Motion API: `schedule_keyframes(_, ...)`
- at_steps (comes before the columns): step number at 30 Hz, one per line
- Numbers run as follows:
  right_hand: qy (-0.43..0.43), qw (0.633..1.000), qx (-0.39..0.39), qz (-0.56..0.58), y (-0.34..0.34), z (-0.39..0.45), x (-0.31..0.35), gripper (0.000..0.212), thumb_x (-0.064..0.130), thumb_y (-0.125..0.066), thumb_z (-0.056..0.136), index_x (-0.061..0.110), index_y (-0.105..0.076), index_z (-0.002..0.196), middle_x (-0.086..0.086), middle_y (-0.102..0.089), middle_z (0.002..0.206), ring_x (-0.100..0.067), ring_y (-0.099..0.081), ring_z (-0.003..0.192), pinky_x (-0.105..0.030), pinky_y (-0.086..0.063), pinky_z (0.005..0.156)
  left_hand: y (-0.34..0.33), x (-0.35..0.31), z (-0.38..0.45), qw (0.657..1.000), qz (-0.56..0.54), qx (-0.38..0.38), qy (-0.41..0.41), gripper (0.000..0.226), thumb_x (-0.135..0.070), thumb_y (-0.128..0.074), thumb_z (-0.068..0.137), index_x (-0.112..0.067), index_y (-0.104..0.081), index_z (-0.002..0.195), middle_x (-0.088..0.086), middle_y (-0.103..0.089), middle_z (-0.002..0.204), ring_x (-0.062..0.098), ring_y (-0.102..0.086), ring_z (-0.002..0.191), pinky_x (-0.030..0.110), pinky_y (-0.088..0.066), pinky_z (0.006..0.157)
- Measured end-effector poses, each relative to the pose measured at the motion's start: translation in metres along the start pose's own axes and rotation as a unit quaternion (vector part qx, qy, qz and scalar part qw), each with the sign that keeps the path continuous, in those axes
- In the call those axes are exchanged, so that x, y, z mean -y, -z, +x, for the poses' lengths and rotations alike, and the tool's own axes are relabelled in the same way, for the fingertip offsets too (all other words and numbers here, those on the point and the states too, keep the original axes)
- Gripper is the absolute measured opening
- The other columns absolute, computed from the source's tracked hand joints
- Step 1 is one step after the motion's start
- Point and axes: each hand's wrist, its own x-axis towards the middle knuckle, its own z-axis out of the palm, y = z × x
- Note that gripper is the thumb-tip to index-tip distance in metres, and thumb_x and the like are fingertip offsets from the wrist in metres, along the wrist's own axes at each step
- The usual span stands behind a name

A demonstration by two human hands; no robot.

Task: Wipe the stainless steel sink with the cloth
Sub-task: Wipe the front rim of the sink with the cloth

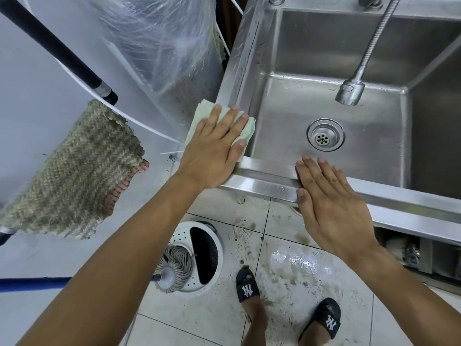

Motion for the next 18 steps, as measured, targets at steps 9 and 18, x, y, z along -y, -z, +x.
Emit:
schedule_keyframes(9,0.082,0.996,0.038,0.003,0.004,0.016,0.019,0.056,0.033,-0.023,0.11,0.008,-0.03,0.159,-0.01,-0.024,0.167,-0.024,-0.018,0.157,-0.043,-0.017,0.129,0.004,0.012,-0.02,0.999,-0.034,0.022,-0.029,0.057,-0.048,-0.013,0.109,-0.033,-0.012,0.164,-0.011,-0.001,0.172,0.018,0.014,0.158,0.045,-0.003,0.128)
schedule_keyframes(18,0.196,0.975,0.101,0.014,0.001,0.054,0.032,0.058,0.039,-0.016,0.11,0.014,-0.025,0.162,-0.003,-0.018,0.17,-0.018,-0.014,0.158,-0.039,-0.012,0.128,0.009,0.028,0.06,0.998,0.005,-0.013,-0.067,0.059,-0.047,-0.02,0.107,-0.028,-0.022,0.163,0.009,-0.006,0.172,0.042,0.004,0.156,0.048,-0.002,0.126)
